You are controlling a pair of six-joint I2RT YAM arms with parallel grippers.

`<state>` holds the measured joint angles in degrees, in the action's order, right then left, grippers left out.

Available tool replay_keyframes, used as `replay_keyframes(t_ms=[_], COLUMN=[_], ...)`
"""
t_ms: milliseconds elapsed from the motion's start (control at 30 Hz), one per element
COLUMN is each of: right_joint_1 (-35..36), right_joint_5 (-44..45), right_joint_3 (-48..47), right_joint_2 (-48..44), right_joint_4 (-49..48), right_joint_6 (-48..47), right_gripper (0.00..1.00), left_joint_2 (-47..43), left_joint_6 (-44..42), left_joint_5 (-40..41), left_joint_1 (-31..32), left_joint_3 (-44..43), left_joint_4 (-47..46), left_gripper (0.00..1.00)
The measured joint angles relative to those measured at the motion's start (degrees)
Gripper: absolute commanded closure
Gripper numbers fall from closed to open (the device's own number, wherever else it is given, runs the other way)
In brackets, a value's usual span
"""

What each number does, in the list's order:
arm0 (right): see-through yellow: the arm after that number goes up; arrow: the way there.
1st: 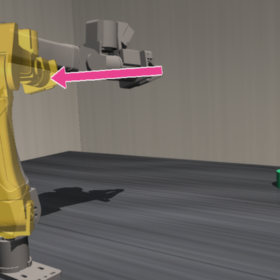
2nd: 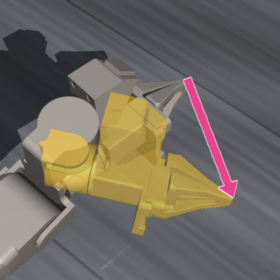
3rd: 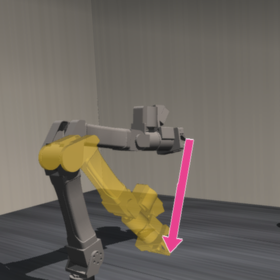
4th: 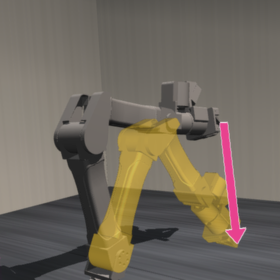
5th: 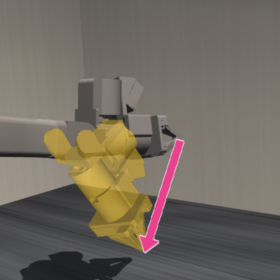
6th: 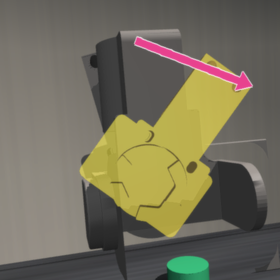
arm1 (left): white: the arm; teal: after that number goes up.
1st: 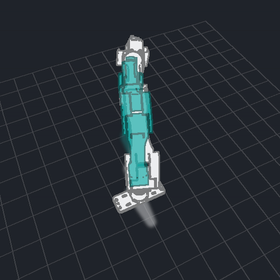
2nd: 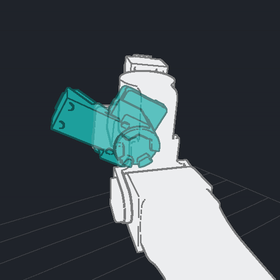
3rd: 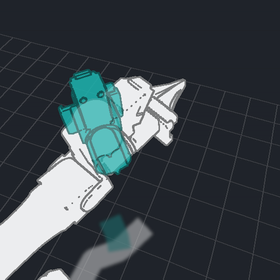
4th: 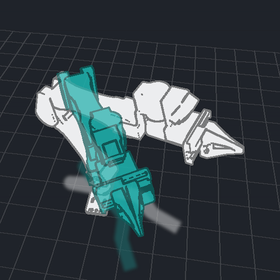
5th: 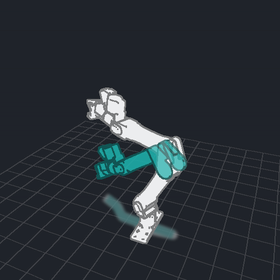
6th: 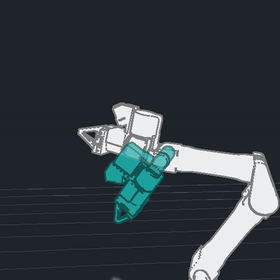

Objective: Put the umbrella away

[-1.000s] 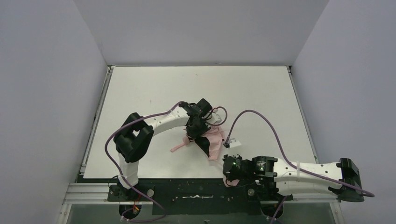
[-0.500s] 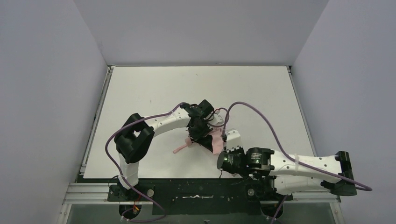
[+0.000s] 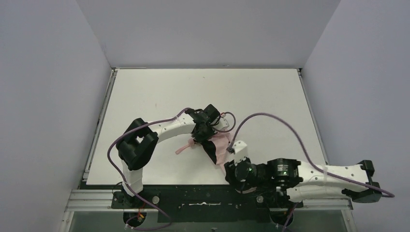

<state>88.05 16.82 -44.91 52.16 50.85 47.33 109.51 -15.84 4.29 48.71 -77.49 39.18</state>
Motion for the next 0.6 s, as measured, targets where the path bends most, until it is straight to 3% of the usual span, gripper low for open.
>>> replay_keyframes(t_ms=[167, 333, 500, 600], right_joint_1=[-17.5, -38.6, -60.7, -71.7], right_joint_5=[4.7, 5.8, -3.5, -15.1], right_joint_3=[-5.2, -12.8, -20.2, -20.7], right_joint_2=[-8.5, -7.3, 2.4, 9.1], right_joint_4=[2.2, 4.1, -1.6, -8.8], right_joint_6=[-1.0, -7.3, -17.4, -22.6], right_gripper=[0.40, 0.31, 0.24, 0.17], left_joint_2=[-2.3, -4.6, -6.0, -6.4], left_joint_6=[-1.5, -3.0, -4.6, -5.7], left_joint_5=[1.9, 3.4, 7.5, 12.3], left_joint_1=[1.3, 2.3, 4.8, 7.7], left_joint_3=[3.7, 7.3, 10.5, 12.9], left_joint_4=[-3.4, -6.5, -9.7, -13.2], left_gripper=[1.00, 1.00, 1.00, 1.00])
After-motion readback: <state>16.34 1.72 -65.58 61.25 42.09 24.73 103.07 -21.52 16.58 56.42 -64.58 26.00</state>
